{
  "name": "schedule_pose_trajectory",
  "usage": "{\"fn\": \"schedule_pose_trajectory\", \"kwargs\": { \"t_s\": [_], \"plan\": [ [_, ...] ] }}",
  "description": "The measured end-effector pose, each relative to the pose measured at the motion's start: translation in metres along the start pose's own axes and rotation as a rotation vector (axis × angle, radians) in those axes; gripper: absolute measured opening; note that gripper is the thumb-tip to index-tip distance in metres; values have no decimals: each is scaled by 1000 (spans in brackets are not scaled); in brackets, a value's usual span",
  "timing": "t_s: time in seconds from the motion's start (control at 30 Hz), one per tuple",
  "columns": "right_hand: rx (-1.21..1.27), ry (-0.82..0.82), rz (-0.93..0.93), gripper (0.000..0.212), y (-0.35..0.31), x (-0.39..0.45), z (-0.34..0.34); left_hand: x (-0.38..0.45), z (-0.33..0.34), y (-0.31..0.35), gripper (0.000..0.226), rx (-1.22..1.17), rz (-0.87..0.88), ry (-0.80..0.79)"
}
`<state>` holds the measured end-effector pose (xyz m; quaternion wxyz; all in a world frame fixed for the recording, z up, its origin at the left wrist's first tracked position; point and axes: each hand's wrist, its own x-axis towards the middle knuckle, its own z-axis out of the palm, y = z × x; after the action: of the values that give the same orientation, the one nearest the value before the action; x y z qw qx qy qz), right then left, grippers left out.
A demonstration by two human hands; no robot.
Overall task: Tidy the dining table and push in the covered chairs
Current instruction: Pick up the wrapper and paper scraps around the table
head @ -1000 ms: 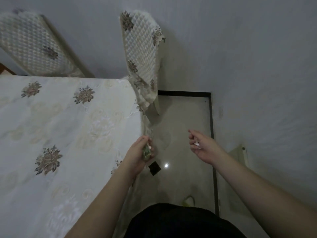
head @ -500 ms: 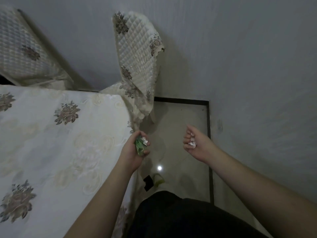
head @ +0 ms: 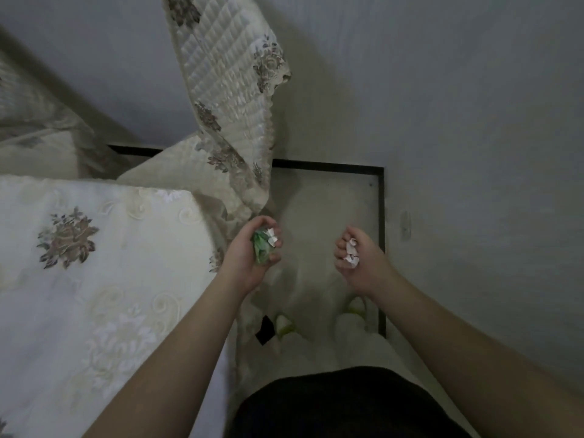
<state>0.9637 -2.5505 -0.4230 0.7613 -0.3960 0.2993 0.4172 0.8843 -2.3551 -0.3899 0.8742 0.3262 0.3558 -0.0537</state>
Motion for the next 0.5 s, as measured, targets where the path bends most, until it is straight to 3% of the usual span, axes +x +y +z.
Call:
{"fn": "schedule_pose_trajectory", "kwargs": {
  "t_s": [0.2, 0.5],
  "plan": [
    [-98, 99, 76, 29, -2, 77, -7, 45, -11, -34, 12, -129, 18, 98],
    [-166, 149, 184, 38, 1, 188, -51, 120, -41, -84, 22, -202, 72, 233]
  ]
}}
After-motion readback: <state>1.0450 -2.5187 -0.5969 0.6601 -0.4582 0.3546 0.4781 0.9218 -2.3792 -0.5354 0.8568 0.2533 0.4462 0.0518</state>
